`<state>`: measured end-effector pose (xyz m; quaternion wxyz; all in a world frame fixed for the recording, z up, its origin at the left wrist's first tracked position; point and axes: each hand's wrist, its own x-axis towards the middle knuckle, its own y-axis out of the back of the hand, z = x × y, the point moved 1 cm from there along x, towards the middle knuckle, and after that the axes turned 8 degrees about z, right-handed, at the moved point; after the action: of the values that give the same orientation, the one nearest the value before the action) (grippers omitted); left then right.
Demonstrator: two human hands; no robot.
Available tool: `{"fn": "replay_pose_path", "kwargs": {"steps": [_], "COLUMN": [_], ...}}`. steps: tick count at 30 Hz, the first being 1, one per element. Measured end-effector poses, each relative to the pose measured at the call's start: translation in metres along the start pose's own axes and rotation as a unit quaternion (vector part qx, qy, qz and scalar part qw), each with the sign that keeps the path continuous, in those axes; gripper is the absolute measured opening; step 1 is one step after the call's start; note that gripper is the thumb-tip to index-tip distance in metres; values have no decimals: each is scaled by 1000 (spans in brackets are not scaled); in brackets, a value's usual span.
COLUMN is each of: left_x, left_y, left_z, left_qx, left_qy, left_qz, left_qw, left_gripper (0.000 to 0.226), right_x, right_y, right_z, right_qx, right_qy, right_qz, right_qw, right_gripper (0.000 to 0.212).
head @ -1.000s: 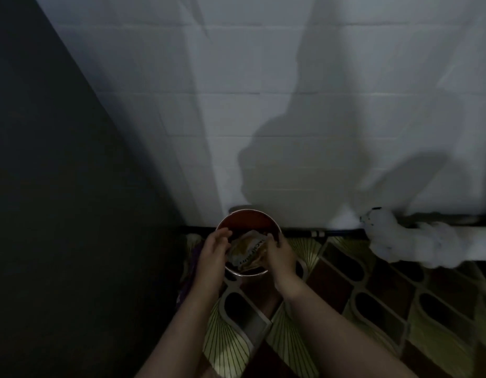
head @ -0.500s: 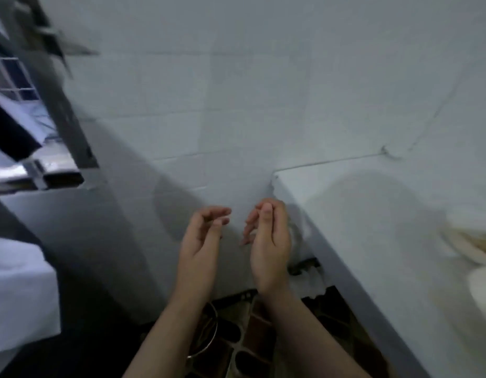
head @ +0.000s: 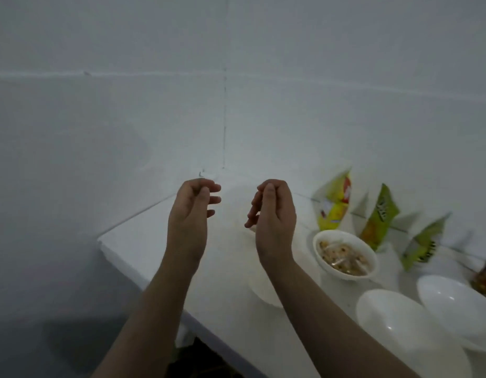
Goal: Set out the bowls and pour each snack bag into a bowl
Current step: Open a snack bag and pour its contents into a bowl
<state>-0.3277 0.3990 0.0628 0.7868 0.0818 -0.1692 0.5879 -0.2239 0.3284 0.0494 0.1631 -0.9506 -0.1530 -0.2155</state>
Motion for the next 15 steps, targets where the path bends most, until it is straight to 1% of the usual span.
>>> {"fn": "replay_pose_path", "kwargs": {"steps": [4, 9, 12, 15], "left_x": [-4, -14, -14, -9], "left_y": [-84, -173, -212, -239], "left_z": [0, -16, -30, -41], "left_qx": [-47, -84, -81, -70], "left_qy": [14, 56, 82, 98], "left_qz": [-72, -145, -172, -182], "left_qw": [996, 984, 978, 976], "left_gripper": [20, 18, 18, 20], "right_x": [55, 109, 134, 160], "right_y": [64, 144, 176, 190], "right_z": [8, 26, 38, 49], "right_qx": [-52, -167, -222, -265], "right_qy": [29, 40, 34, 30], "right_qz": [75, 165, 190, 196], "right_qw": [995, 971, 956, 944], "right_gripper": [23, 27, 26, 27]}}
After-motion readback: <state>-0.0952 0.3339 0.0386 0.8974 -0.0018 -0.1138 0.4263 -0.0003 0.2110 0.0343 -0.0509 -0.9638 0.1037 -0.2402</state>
